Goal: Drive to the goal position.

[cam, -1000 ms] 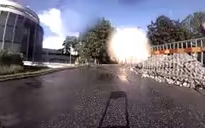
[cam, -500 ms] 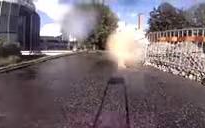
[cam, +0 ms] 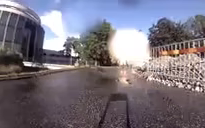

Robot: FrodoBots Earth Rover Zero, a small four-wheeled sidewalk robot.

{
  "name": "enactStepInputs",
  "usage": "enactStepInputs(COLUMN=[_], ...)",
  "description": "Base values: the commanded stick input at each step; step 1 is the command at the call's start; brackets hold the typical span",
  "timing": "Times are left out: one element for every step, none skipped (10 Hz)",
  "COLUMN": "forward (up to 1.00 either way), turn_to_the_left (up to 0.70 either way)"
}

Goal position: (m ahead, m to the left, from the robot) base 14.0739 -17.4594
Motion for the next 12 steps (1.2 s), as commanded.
enactStepInputs(forward=[0.50, 0.50, 0.50, 0.50, 0.50, 0.50, 0.50, 0.50, 0.50, 0.50, 0.50, 0.50], turn_to_the_left=[0.00, 0.00, 0.00, 0.00, 0.00, 0.00, -0.13, -0.34, -0.47, -0.50, -0.15, 0.00])
